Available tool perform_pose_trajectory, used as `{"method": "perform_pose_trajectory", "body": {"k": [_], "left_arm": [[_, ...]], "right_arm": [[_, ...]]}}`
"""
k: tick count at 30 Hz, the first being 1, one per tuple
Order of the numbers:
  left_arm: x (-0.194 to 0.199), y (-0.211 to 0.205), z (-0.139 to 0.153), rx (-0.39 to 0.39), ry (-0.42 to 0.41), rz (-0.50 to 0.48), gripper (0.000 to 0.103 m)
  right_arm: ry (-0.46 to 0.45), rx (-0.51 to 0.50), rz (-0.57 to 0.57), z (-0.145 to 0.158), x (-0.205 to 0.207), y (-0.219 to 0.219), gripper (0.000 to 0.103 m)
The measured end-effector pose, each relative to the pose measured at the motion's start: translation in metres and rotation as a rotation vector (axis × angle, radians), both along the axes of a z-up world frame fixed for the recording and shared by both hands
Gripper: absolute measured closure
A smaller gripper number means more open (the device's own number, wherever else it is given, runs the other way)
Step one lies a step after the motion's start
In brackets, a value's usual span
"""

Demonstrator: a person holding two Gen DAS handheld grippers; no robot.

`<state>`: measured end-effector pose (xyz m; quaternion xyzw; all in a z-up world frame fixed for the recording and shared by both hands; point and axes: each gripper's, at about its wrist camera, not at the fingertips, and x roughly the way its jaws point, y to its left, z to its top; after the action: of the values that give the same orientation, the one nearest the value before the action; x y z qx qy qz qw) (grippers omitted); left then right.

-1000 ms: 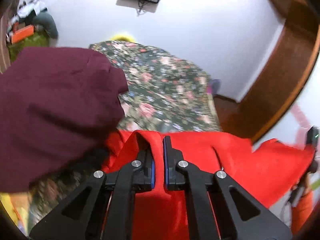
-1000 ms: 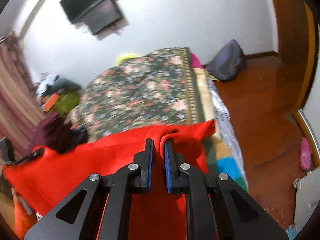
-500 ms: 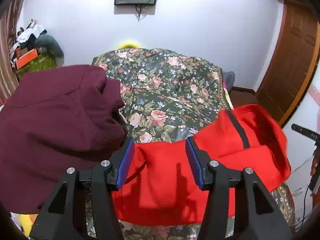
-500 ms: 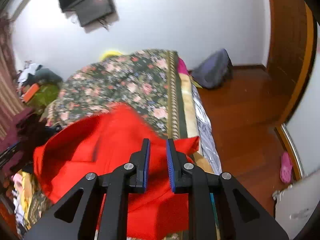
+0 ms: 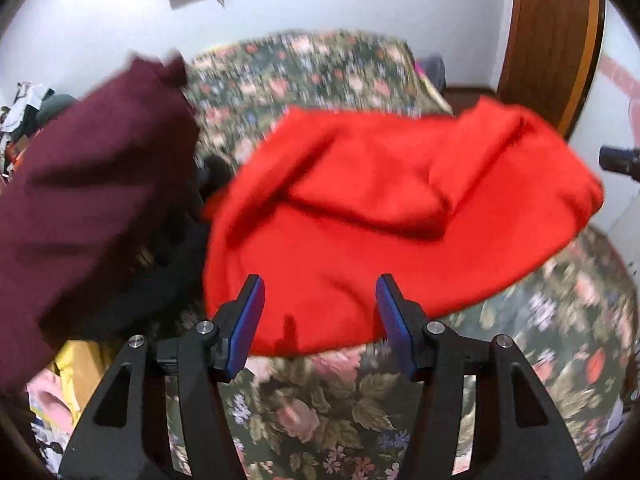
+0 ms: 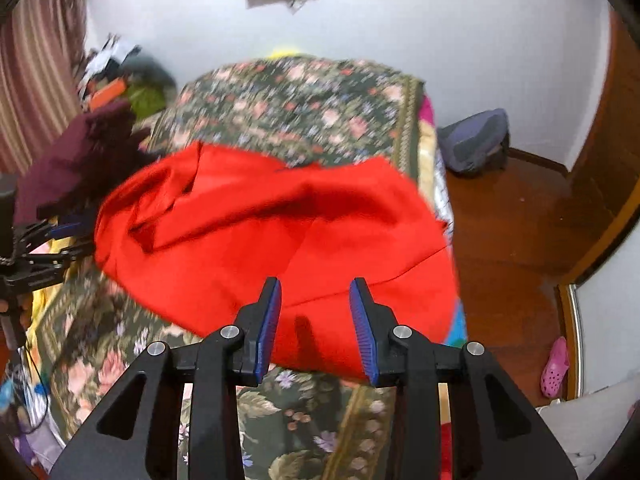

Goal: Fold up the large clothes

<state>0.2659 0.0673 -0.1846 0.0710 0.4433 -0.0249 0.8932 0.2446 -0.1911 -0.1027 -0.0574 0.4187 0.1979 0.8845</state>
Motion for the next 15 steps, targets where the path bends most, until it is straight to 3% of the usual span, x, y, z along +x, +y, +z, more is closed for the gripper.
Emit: {"method": "perform_pose_trajectory", "body": {"k": [3,6,9,12,15], "left_arm": [[0.016,-0.009,-0.02,0.016,0.037,0.004,0.046],[0.037,-0.016,-0.03,-0.016,0.053,-0.002,0.046],[0.061,-0.023,-0.034,-0.046,0.055,-0.028,0.046],[0.089,-0.03,-0.037,-0.029,0.041,-0.044,0.046],[0.127,-0.029,-0.033,-0.007,0.03,-0.02,0.046]], "right_arm": [[0.043,-0.005,0.03,-0.017,0.014,0.018,0.071],[0.066,-0.006,0.053,-0.028,0.032,0.036,0.071],[0.084,-0.031,0.08,-0.035,0.056,0.056,0.07],[0.136,-0.02,0.09,-0.041,0.082,0.067,0.069],[0.186,0.024,0.035,-0.044,0.12,0.069,0.069]]}}
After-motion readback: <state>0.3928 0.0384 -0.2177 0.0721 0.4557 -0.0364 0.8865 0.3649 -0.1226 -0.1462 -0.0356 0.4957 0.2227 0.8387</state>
